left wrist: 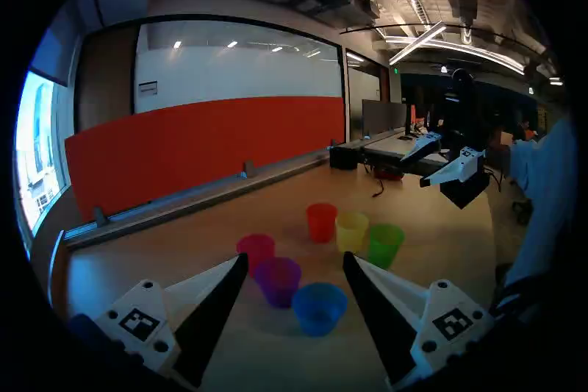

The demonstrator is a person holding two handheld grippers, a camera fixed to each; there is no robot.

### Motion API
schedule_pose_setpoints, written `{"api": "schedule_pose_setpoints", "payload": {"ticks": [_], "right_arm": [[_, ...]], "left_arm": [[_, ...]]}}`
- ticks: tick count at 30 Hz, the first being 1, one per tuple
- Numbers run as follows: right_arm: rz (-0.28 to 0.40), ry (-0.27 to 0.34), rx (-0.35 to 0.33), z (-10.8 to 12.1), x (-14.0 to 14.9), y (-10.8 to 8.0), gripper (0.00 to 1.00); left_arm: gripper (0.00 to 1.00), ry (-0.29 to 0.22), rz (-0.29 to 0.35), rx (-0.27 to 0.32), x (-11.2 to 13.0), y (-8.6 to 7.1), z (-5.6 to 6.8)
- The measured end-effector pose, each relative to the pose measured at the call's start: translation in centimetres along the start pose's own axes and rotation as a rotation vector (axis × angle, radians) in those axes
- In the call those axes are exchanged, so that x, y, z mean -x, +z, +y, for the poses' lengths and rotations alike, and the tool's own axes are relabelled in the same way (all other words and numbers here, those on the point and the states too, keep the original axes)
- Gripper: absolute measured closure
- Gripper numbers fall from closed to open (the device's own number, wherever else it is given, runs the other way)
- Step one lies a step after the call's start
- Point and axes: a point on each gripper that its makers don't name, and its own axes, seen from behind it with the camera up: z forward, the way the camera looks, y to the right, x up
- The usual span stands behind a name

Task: Pour water

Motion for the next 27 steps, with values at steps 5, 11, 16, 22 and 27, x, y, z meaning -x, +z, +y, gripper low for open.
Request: {"api": "schedule_pose_setpoints", "payload": {"ticks": [5,11,16,22,27], "right_arm": [[-0.034,-0.003,-0.018,-0.6,2.0,0.6,0.0],[-0.07,0.001,-0.037,-1.3,3.8,1.4,0.0],[-0.095,-0.005,-0.049,-1.7,5.2,1.9,0.0],[-0.126,-0.013,-0.057,-2.2,6.9,2.7,0.0],[-0.151,-0.012,-0.063,-2.3,8.3,3.3,0.0]], "left_arm": [[0.04,0.003,-0.039,0.01,2.0,0.5,0.4],[0.04,-0.01,-0.08,0.03,4.4,0.8,0.8],[0.04,-0.016,-0.112,0.04,6.1,1.1,1.0],[0.04,-0.021,-0.154,0.051,8.1,1.3,1.2],[0.04,-0.021,-0.19,0.072,9.6,1.5,1.9]]}}
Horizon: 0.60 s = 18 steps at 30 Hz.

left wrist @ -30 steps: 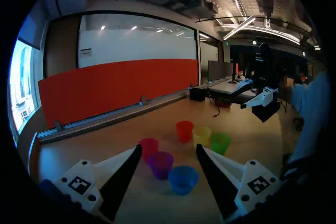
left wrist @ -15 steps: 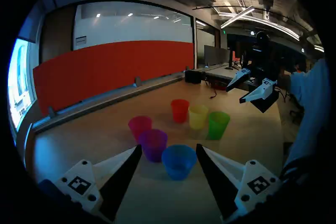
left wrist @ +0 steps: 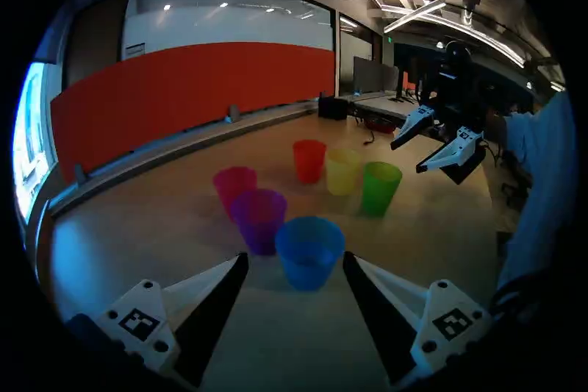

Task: Pour water

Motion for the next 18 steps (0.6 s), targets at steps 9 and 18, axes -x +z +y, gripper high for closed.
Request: {"api": "schedule_pose_setpoints", "payload": {"ticks": [9,18], "right_arm": [[-0.026,0.01,0.0,0.3,1.5,1.1,0.0],[-0.051,0.012,-0.002,0.5,2.8,2.1,0.0]], "left_arm": [[0.04,0.005,-0.057,0.029,2.0,1.0,0.7],[0.04,0.017,-0.108,0.043,3.4,2.3,1.1]]}}
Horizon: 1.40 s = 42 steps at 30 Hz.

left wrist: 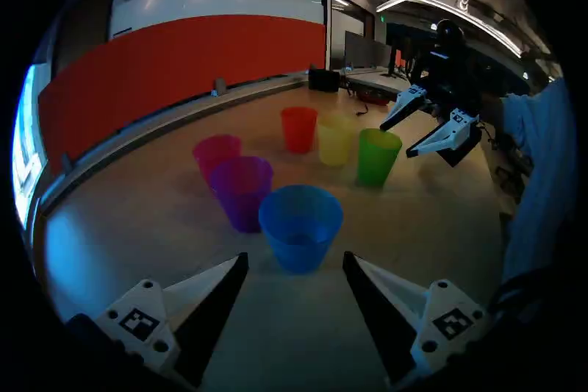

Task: Pour water

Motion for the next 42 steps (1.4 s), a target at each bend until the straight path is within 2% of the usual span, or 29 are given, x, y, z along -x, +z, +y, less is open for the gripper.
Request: {"api": "schedule_pose_setpoints", "payload": {"ticks": [14,26,42], "right_arm": [[-0.012,-0.001,-0.019,-0.1,0.4,2.0,0.0],[-0.012,0.0,-0.029,0.0,0.1,2.8,0.0],[-0.007,-0.003,-0.033,0.2,-0.3,3.0,0.0]], "left_arm": [[0.04,-0.005,-0.014,0.03,-0.4,2.3,0.3],[0.04,-0.002,-0.003,0.052,-1.4,3.9,0.6],[0.06,-0.013,0.008,0.056,-2.0,4.8,0.7]]}}
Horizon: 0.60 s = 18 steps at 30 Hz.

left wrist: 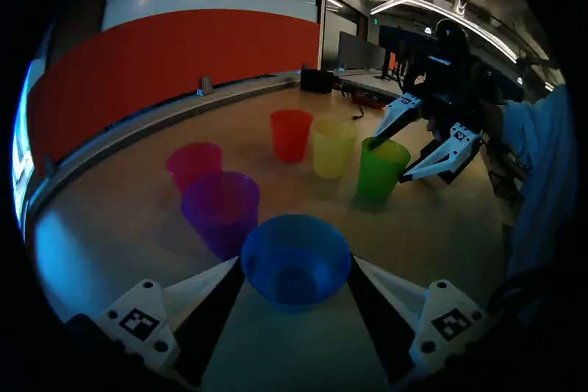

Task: Pour water

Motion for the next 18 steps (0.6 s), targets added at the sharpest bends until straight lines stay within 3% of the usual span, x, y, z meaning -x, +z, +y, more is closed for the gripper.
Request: {"api": "schedule_pose_setpoints", "payload": {"ticks": [2,18], "right_arm": [[0.0,-0.001,-0.001,-0.02,-0.01,0.04,0.0],[0.006,0.002,-0.001,-0.13,-0.02,0.43,0.0]], "left_arm": [[0.11,-0.001,0.001,-0.001,-0.04,-0.01,-0.04],[0.12,0.016,0.001,-0.009,0.14,-0.08,-0.04]]}}
